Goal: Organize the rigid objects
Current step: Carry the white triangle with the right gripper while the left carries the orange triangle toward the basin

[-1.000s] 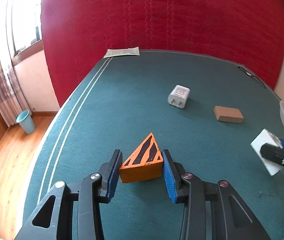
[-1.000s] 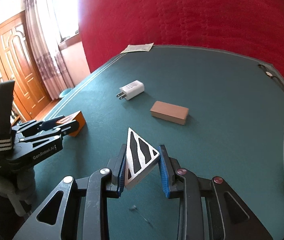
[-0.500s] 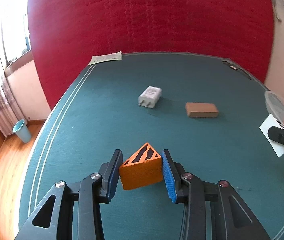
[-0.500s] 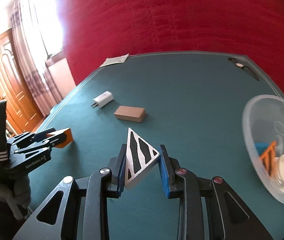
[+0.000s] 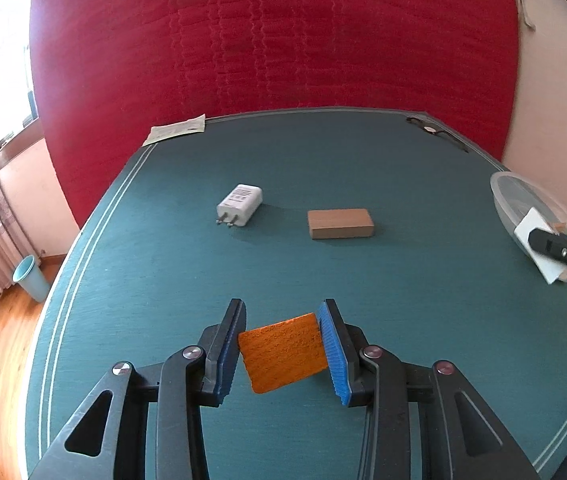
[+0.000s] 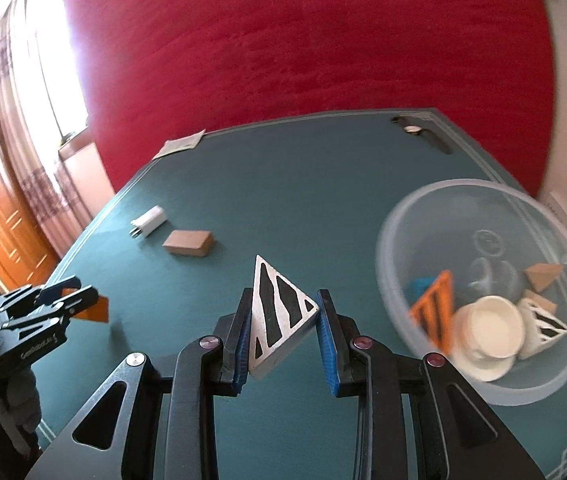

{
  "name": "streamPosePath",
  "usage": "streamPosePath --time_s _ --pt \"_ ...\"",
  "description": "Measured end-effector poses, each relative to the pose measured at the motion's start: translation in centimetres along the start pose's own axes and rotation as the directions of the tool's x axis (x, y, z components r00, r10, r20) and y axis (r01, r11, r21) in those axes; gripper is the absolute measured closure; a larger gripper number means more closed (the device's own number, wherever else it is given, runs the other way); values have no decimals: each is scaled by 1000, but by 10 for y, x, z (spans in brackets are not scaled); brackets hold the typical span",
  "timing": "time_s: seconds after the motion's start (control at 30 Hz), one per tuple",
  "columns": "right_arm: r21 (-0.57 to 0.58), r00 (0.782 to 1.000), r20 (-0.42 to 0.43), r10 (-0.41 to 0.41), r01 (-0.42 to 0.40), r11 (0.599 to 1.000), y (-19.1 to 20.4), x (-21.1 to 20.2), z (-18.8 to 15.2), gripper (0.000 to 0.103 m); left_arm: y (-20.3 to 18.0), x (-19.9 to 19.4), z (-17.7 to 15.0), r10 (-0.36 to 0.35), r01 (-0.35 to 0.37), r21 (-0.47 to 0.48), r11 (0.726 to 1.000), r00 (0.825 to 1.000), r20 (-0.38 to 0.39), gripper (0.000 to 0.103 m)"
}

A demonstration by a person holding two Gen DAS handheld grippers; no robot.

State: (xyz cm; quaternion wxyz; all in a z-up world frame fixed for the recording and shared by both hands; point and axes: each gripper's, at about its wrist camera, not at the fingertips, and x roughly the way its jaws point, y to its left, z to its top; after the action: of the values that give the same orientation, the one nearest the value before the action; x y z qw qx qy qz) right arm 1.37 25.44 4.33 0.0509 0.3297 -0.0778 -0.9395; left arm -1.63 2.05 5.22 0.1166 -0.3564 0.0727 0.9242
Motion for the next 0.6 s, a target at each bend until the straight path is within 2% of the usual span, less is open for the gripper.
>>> streamPosePath --time_s 0.27,0.6 --pt "73 995 36 -90 87 994 -39 -16 6 73 -18 -2 2 -20 20 19 1000 1000 -3 63" --pt "172 975 60 -214 201 964 -90 -28 13 73 -46 -6 11 -58 57 53 997 998 16 63"
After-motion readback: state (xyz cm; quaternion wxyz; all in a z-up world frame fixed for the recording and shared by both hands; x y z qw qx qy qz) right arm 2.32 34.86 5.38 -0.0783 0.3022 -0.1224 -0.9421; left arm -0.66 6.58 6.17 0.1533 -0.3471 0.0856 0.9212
